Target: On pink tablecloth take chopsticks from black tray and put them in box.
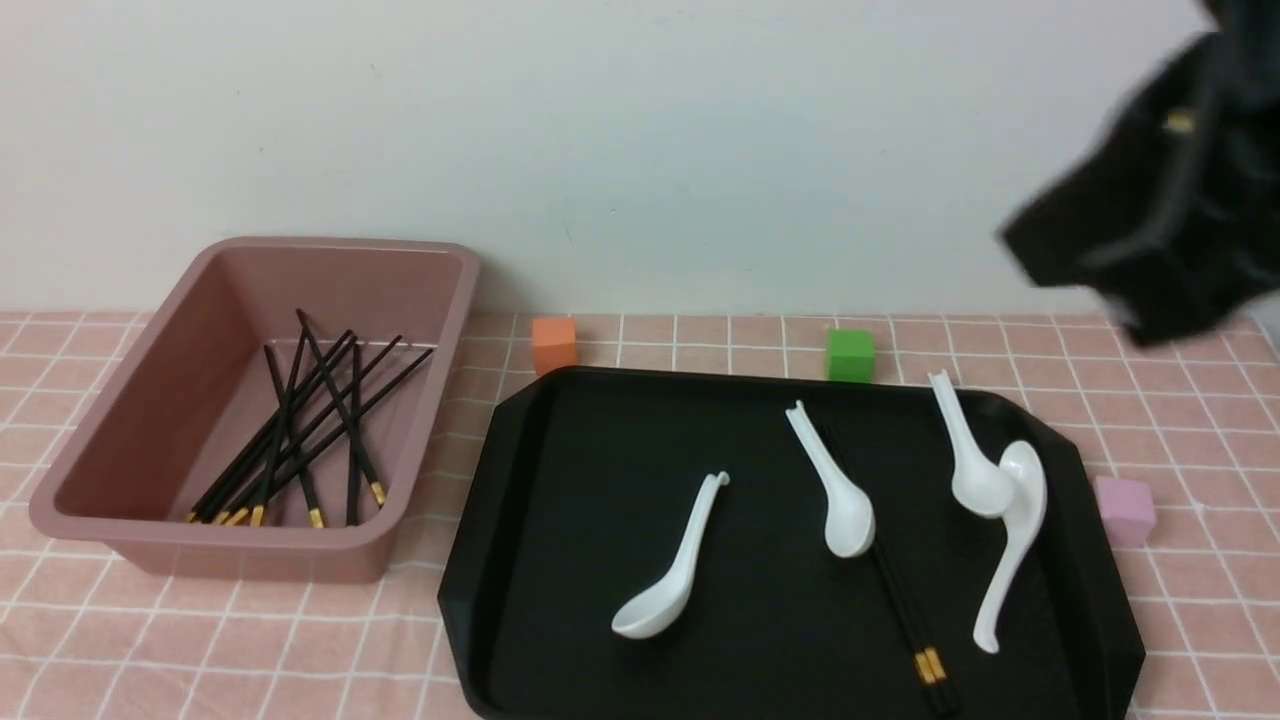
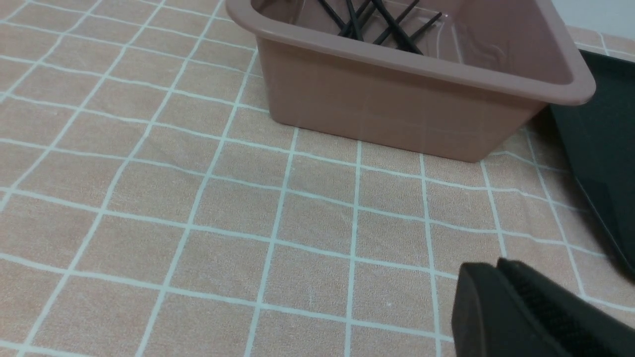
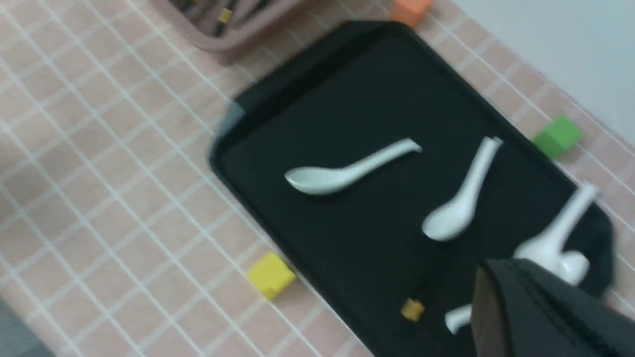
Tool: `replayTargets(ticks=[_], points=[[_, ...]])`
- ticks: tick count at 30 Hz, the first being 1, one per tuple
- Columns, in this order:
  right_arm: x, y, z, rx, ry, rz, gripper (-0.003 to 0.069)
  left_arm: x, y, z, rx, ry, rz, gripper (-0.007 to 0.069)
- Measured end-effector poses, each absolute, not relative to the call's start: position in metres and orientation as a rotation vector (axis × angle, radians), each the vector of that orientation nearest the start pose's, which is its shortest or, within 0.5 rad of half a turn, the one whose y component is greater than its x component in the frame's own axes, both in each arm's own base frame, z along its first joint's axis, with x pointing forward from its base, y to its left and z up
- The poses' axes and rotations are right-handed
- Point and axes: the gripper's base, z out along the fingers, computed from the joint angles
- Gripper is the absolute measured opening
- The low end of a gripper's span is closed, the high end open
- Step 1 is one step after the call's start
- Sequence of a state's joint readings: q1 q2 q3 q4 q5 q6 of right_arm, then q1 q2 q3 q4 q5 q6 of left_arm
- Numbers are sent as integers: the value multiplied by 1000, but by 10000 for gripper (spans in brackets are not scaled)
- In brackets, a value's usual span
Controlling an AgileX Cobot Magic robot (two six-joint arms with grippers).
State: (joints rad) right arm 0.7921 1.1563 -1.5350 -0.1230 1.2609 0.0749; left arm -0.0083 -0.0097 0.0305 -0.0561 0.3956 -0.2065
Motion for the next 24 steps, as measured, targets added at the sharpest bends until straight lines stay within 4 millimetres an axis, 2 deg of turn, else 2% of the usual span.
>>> replayTargets(ticks=[3, 6, 9, 10, 11, 12, 14, 16, 19, 22, 24], points=[[136, 106, 439, -723, 2293, 252, -15, 52, -2, 168, -223, 1891, -201, 36], [123, 70, 395, -555, 2324, 239, -15, 52, -2, 168, -223, 1891, -201, 36], [103, 41, 332, -387, 2259, 222, -15, 52, -2, 168, -223, 1891, -201, 36], [102, 38, 328, -365, 2253, 211, -15, 52, -2, 168, -223, 1891, -201, 36], [91, 26, 293, -296, 2174, 166, -15, 52, -2, 168, -223, 1891, -201, 36], [88, 22, 284, -261, 2130, 146, -15, 52, -2, 168, -223, 1891, -201, 36], [75, 12, 246, -180, 2033, 91, -15, 52, -2, 168, -223, 1891, -201, 36], [70, 10, 232, -149, 1995, 74, -15, 52, -2, 168, -223, 1891, -201, 36], [58, 4, 192, -80, 1912, 31, -15, 52, -2, 168, -223, 1891, -201, 36], [54, 3, 176, -65, 1897, 27, -15, 52, -2, 168, -223, 1891, -201, 36], [52, 4, 174, -55, 1878, 43, -15, 52, -2, 168, -223, 1891, -201, 36]])
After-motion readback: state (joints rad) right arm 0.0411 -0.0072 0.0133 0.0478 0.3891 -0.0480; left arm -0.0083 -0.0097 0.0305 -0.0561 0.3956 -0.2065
